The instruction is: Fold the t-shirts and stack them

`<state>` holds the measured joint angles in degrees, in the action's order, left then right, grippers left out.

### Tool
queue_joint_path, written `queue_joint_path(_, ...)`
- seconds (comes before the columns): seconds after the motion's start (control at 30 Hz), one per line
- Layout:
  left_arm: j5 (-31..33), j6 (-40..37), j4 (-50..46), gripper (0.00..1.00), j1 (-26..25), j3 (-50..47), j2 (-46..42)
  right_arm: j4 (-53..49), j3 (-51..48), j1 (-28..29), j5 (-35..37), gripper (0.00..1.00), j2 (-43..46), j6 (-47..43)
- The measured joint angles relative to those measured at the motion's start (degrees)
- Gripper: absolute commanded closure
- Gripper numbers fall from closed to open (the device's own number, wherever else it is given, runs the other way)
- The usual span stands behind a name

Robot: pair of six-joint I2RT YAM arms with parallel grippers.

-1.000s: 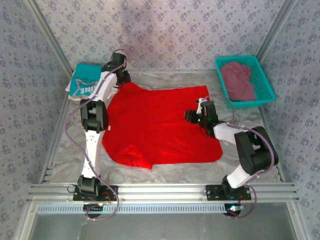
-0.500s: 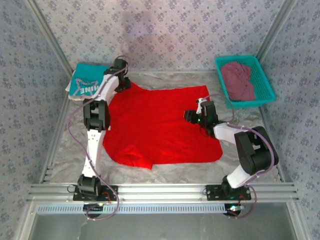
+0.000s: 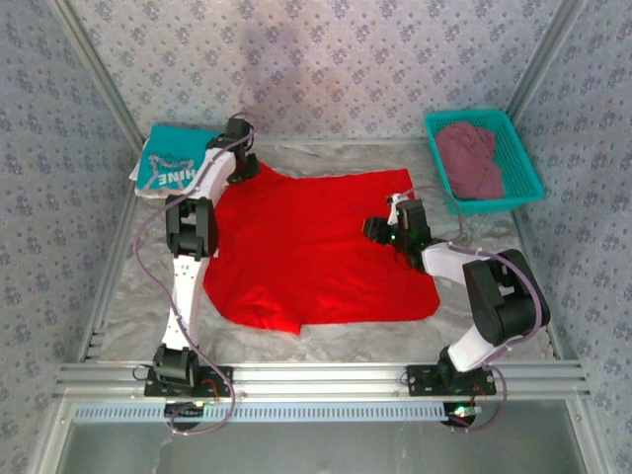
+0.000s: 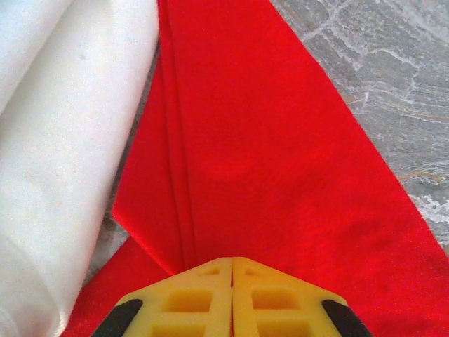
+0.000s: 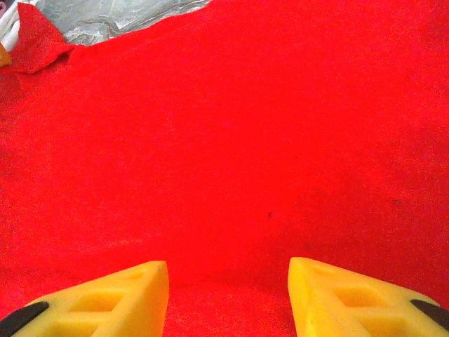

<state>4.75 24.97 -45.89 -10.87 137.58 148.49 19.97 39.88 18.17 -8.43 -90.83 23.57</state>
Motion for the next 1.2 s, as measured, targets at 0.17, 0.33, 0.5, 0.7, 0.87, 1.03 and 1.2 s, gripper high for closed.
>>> queue_joint_path(0.17, -0.22, 0.00, 0.00, 1.00, 0.00, 0.13, 0.02, 0.00, 0.00, 0.00, 0.00, 0.49, 0.00, 0.02)
queue_joint_path(0.33, -0.22, 0.00, 0.44, 1.00, 0.00, 0.81, 0.02, 0.00, 0.00, 0.00, -0.02, 0.49, 0.00, 0.02)
queue_joint_path(0.5, -0.22, 0.00, 1.16, 1.00, -0.09, 4.02, 0.04, 0.00, 0.00, 0.00, 0.00, 0.49, 0.00, 0.02)
queue_joint_path(0.7, -0.50, 0.22, 2.01, 1.00, -0.50, 11.08, 2.12, 0.00, 0.00, 0.00, -0.02, 0.49, 0.00, 0.04)
queue_joint_path(0.87, -0.33, 1.36, 1.68, 0.73, -0.96, 14.78, 4.00, 0.00, 0.00, 0.00, 0.00, 0.49, 0.00, 0.02)
queue_joint_path(1.03, -0.11, 2.45, 0.90, 0.59, -0.74, 11.32, 4.00, 0.00, 0.00, 0.00, -0.02, 0.49, 0.00, 0.04)
queue_joint_path(1.2, 0.94, 3.02, -0.59, 0.52, -0.07, 7.13, 4.00, 0.02, 0.00, 0.00, -0.09, 0.49, 0.00, 0.13)
